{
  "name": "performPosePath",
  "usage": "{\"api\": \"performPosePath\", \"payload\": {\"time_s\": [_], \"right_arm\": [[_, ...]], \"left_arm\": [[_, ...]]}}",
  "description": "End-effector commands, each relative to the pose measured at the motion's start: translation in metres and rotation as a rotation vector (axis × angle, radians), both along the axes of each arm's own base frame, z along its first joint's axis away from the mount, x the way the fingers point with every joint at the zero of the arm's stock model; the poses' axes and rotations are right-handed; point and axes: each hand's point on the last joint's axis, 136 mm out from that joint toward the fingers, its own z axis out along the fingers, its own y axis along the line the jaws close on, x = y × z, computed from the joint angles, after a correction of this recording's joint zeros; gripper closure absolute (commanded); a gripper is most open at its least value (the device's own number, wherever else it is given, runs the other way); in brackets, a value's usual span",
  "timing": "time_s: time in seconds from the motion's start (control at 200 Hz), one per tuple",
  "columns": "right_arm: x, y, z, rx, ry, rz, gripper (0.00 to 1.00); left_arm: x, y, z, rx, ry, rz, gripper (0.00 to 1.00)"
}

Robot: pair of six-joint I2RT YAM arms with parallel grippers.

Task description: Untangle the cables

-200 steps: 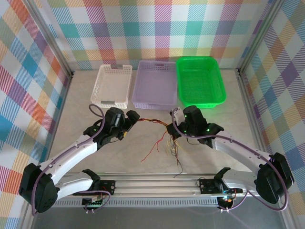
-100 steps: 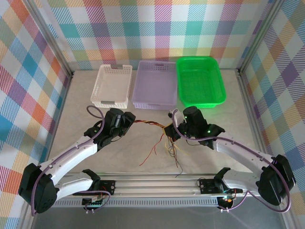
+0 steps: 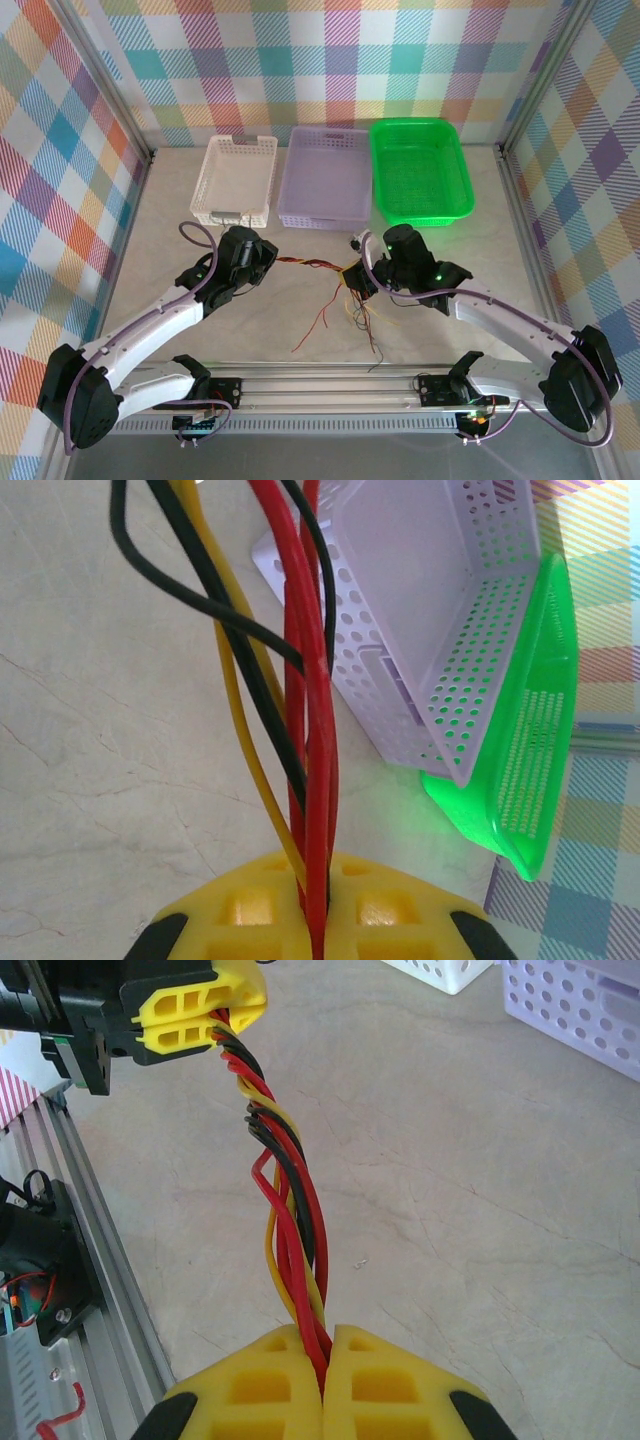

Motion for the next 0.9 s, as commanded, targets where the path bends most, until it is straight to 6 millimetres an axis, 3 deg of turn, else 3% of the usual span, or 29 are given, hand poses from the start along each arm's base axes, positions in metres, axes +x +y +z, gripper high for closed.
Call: {"api": "performPosePath", "payload": {"time_s": [0.0, 0.08, 0.215, 0.325, 0.485, 0.65, 0.76, 0.895], "right_arm": [[-0.006, -0.001, 0.022, 0.019, -0.067, 0.041, 0.93], [-0.008, -0.006, 0.034, 0.041, -0.105, 0.030, 0.65], [-0.010, -0.009, 0.052, 0.080, -0.148, 0.023, 0.44], [-0.012, -0.006, 0.068, 0.105, -0.161, 0.036, 0.41], [-0.013, 0.007, 0.091, 0.160, -0.158, 0.095, 0.43], [-0.004, 0.025, 0.094, 0.157, -0.140, 0.144, 0.44], [0.002, 0.035, 0.092, 0.155, -0.126, 0.166, 0.46], [0.005, 0.044, 0.090, 0.167, -0.107, 0.199, 0.48]], "left_arm": [[0.000, 0.007, 0.015, 0.016, -0.059, 0.017, 1.00], [0.000, 0.009, 0.029, 0.039, -0.103, -0.001, 1.00], [0.002, 0.011, 0.052, 0.099, -0.176, -0.042, 1.00], [0.006, 0.001, 0.071, 0.106, -0.272, -0.109, 1.00], [0.010, -0.030, 0.110, 0.122, -0.456, -0.291, 1.00], [0.003, -0.066, 0.142, 0.147, -0.596, -0.524, 1.00], [-0.006, -0.085, 0.156, 0.152, -0.670, -0.652, 1.00], [-0.009, -0.093, 0.154, 0.158, -0.685, -0.716, 1.00]]}}
